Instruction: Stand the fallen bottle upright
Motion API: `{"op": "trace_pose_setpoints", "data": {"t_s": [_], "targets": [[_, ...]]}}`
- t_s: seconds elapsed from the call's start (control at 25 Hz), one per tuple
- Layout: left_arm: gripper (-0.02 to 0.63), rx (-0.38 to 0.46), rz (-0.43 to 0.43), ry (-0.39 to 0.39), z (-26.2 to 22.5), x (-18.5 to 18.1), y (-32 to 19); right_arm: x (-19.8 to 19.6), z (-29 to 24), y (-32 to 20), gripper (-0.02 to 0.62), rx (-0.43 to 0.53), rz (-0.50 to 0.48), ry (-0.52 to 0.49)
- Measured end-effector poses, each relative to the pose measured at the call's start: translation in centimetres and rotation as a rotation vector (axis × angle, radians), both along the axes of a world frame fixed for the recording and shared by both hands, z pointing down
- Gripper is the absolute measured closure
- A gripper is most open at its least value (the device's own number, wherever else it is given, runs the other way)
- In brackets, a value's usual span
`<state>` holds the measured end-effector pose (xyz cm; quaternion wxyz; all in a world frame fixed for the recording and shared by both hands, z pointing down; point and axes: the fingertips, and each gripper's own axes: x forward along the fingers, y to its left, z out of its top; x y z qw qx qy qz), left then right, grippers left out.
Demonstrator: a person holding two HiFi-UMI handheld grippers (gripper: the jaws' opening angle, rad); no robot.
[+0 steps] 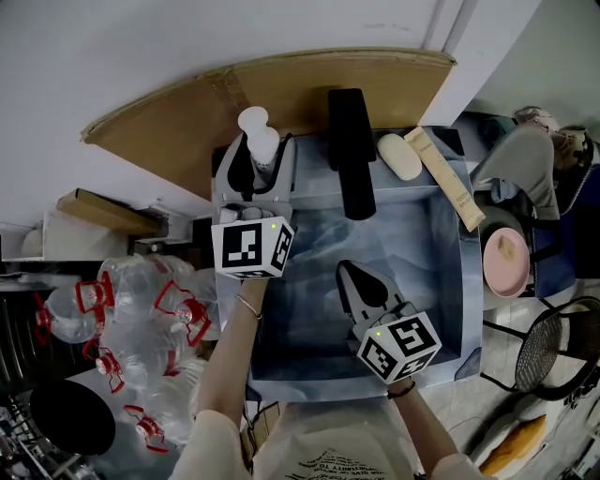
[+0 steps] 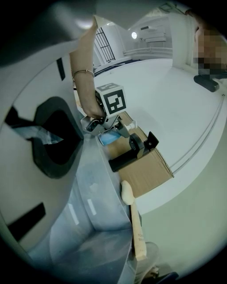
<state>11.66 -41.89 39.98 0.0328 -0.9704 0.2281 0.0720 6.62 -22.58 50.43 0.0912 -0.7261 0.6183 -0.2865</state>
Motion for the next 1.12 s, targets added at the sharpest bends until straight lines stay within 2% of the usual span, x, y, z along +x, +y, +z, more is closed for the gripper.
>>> {"op": "trace_pose_setpoints", "data": {"t_s": [0.56,0.72,0.76,0.84,0.88,1.12], "targets": [[0.353,0.077,0.005,0.001,0.3,-0.9,1.5,-0.2,-0.1,0.4,0.591,0.001,0.006,0.003],[0.351,0.081,0.021,-0.034,0.7,-0.7,1.5,-0.4,-0.2,0.5,0.591,0.001,0.003,0.005],[0.346,0.077,0.024,-0.048,0.9,-0.6,1.4,-0.4,-0.3,0.5,0.591,0.002,0.003,0.006],[0.281,0.045,0.03,-0.068,1.4,-0.5,1.2,-0.4,-0.4,0.6,0.591,0.005,0.004,0.007],[0.27,0.026,0.033,-0.075,1.6,-0.6,1.1,-0.4,-0.5,0.6,0.591,0.006,0.004,0.008],[0.256,0.004,0.05,-0.116,1.8,-1.3,1.6,-0.5,-1.2,0.7,0.591,0.018,0.002,0.017]]}}
